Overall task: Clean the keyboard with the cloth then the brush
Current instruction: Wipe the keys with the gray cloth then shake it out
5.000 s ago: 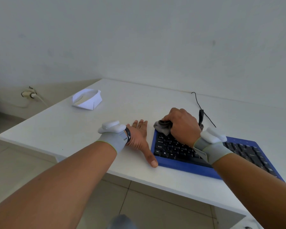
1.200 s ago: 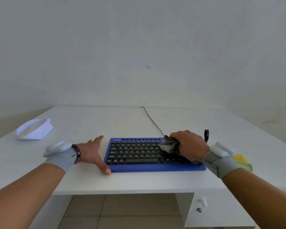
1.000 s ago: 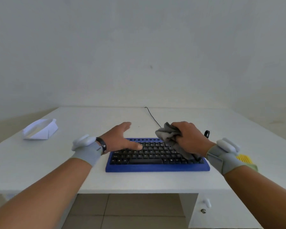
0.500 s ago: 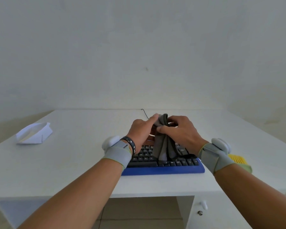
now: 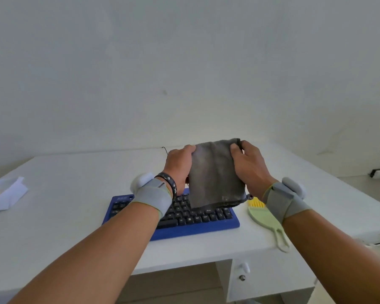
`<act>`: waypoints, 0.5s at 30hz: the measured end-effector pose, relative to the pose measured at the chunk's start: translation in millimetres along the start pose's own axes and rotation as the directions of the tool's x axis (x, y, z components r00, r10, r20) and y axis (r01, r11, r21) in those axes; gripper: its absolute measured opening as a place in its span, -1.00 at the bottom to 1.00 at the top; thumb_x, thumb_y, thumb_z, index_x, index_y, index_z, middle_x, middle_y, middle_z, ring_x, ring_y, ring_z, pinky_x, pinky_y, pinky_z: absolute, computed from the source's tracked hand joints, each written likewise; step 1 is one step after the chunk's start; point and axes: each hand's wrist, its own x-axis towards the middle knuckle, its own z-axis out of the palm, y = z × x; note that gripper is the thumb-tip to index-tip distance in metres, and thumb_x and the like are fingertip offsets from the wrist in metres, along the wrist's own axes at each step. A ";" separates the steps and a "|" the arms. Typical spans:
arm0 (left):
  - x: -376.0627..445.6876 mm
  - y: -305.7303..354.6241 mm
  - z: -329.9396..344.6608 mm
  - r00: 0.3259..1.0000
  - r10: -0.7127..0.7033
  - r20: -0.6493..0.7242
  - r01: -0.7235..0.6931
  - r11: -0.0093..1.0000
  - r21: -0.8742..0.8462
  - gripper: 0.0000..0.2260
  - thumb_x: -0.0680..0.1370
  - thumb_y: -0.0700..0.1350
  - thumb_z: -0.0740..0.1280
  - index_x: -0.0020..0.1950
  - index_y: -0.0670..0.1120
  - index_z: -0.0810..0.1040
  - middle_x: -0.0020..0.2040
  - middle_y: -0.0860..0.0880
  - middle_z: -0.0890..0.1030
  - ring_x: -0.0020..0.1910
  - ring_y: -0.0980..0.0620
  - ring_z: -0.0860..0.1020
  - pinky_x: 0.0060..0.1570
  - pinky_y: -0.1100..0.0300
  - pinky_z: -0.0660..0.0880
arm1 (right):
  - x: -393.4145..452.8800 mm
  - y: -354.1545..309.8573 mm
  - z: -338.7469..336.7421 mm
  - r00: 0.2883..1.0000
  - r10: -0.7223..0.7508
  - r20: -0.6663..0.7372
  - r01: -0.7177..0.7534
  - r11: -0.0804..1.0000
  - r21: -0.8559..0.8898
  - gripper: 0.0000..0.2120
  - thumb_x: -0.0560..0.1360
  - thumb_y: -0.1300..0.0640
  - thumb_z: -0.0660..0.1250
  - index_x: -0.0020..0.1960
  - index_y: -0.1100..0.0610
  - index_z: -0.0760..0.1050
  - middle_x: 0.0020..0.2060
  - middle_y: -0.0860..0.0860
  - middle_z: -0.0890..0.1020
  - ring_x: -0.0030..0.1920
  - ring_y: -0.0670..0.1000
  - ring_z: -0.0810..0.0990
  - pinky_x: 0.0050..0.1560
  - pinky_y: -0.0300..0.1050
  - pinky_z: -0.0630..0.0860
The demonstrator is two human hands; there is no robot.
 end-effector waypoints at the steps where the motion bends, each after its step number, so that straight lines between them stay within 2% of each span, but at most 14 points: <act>1: 1.7 0.8 9.3 0.999 -0.010 0.033 0.010 1.000 0.002 -0.75 0.59 0.03 0.28 -0.01 -0.15 0.58 -0.15 -0.13 0.60 -0.21 -0.10 0.56 -0.19 0.09 0.47 | 3.0 1.8 -7.4 1.000 0.002 -0.025 -0.002 1.000 -0.014 -0.76 0.63 -0.05 0.11 0.10 0.03 0.48 0.04 0.03 0.58 0.03 0.11 0.56 0.15 0.13 0.52; 4: -0.9 2.5 37.9 0.981 -0.018 0.195 0.010 0.999 0.041 -0.60 0.44 0.09 0.45 0.15 -0.15 0.60 -0.02 -0.09 0.68 -0.08 -0.09 0.65 -0.11 0.05 0.58 | 12.8 7.1 -30.0 0.996 0.025 -0.080 -0.030 0.998 -0.057 -0.74 0.61 -0.03 0.13 0.11 0.09 0.51 0.04 0.10 0.60 0.03 0.17 0.56 0.12 0.09 0.53; 6: -2.3 -0.5 61.1 0.965 -0.009 0.261 -0.017 0.995 0.096 -0.50 0.37 -0.09 0.54 0.24 -0.17 0.49 0.11 -0.16 0.64 0.03 -0.12 0.65 0.01 -0.07 0.62 | 20.4 15.0 -47.0 0.993 0.064 -0.100 -0.072 0.995 -0.073 -0.72 0.60 -0.04 0.15 0.11 0.12 0.51 0.06 0.14 0.60 0.04 0.19 0.56 0.12 0.11 0.53; 8: -1.3 -5.9 84.7 0.969 0.014 0.248 -0.040 0.994 0.102 -0.52 0.46 -0.30 0.45 0.28 -0.17 0.29 0.14 -0.18 0.53 0.05 -0.12 0.59 0.00 -0.06 0.61 | 25.7 23.8 -64.8 0.987 0.113 -0.117 -0.123 0.988 -0.088 -0.70 0.60 -0.05 0.17 0.20 0.12 0.46 0.14 0.15 0.57 0.10 0.19 0.54 0.17 0.15 0.51; 10: -2.8 -9.1 104.9 0.972 0.024 0.233 -0.042 0.996 0.075 -0.44 0.52 -0.41 0.33 0.33 -0.03 0.11 0.04 -0.13 0.44 -0.02 -0.08 0.54 -0.08 -0.02 0.61 | 27.2 29.0 -83.1 0.976 0.176 -0.126 -0.184 0.982 -0.053 -0.63 0.58 -0.06 0.22 0.34 0.04 0.31 0.19 0.10 0.50 0.12 0.18 0.53 0.18 0.15 0.52; 12: 0.0 -15.9 124.3 0.968 0.038 0.246 -0.066 0.992 0.106 -0.33 0.55 -0.42 0.25 0.42 0.11 0.00 -0.02 -0.08 0.40 -0.02 -0.09 0.52 0.03 -0.13 0.61 | 25.5 31.3 -104.5 0.969 0.227 -0.097 -0.224 0.974 0.039 -0.58 0.56 0.00 0.29 0.35 -0.07 0.21 0.08 0.01 0.45 0.01 0.14 0.57 0.02 0.08 0.60; 13: 1.6 -19.9 133.7 0.966 0.054 0.251 -0.091 0.987 0.136 -0.34 0.55 -0.41 0.22 0.43 0.16 0.03 -0.02 -0.08 0.41 -0.01 -0.12 0.53 0.08 -0.19 0.58 | 24.5 32.7 -115.7 0.971 0.225 -0.076 -0.220 0.973 0.071 -0.60 0.54 0.06 0.31 0.31 -0.11 0.24 0.02 0.00 0.46 -0.05 0.12 0.59 -0.10 0.02 0.62; 15: 6.4 -25.9 151.5 0.964 0.098 0.246 -0.140 0.977 0.161 -0.46 0.54 -0.39 0.17 0.33 0.18 0.27 0.03 -0.11 0.46 0.03 -0.19 0.57 0.06 -0.24 0.58 | 25.2 39.6 -135.8 0.981 0.190 -0.035 -0.187 0.979 0.078 -0.72 0.48 0.18 0.36 0.13 -0.06 0.44 -0.08 0.08 0.56 -0.13 0.15 0.64 -0.28 -0.08 0.58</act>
